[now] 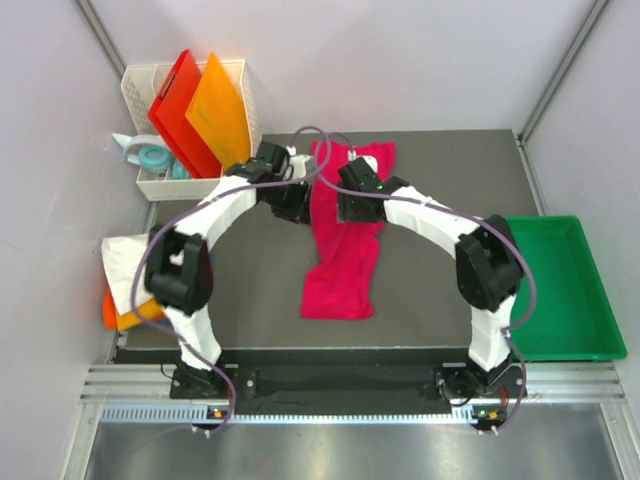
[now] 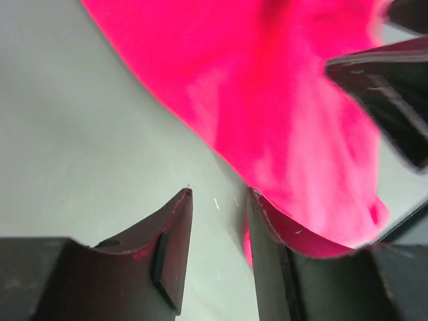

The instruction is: Fold and stack the t-shirts

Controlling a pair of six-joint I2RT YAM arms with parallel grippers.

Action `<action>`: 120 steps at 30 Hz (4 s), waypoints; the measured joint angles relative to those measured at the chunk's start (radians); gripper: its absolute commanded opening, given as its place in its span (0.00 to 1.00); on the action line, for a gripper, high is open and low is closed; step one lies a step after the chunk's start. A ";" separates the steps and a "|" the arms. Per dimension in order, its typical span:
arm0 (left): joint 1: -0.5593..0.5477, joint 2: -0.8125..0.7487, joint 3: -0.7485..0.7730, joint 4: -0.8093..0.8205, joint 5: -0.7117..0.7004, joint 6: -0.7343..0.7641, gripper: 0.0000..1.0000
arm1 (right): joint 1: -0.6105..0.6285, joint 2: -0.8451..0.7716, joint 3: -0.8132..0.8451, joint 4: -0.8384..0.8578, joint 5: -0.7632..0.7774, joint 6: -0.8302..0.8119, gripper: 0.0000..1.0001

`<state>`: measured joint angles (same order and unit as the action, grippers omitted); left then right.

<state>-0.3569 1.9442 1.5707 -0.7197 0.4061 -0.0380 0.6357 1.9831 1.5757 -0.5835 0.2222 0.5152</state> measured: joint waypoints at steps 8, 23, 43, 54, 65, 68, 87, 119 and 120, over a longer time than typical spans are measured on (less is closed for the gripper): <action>0.000 -0.455 -0.220 -0.001 0.027 0.042 0.43 | 0.251 -0.292 -0.188 0.047 0.142 0.106 0.53; 0.000 -0.732 -0.494 0.010 0.001 0.064 0.43 | 0.496 -0.477 -0.709 -0.003 0.289 0.542 0.49; 0.000 -0.797 -0.565 0.010 0.024 0.066 0.44 | 0.624 -0.505 -0.671 -0.119 0.440 0.795 0.46; 0.000 -0.797 -0.577 0.011 0.024 0.066 0.44 | 0.624 -0.507 -0.765 -0.138 0.438 0.869 0.40; 0.000 -0.794 -0.594 0.017 0.024 0.066 0.44 | 0.619 -0.468 -0.814 -0.077 0.420 0.892 0.37; 0.000 -0.794 -0.602 0.016 0.024 0.066 0.45 | 0.618 -0.455 -0.804 -0.075 0.426 0.889 0.29; 0.000 -0.656 -0.601 -0.045 0.080 0.059 0.39 | 0.616 -0.380 -0.718 -0.133 0.423 0.901 0.41; 0.000 -0.650 -0.573 -0.043 0.076 0.047 0.40 | 0.545 -0.427 -0.694 -0.167 0.497 0.841 0.41; 0.000 -0.650 -0.573 -0.043 0.076 0.047 0.40 | 0.542 -0.422 -0.699 -0.150 0.493 0.833 0.41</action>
<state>-0.3573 1.2942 0.9981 -0.7628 0.4820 0.0093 1.1778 1.5612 0.8764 -0.7338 0.7155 1.3479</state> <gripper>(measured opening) 0.402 0.410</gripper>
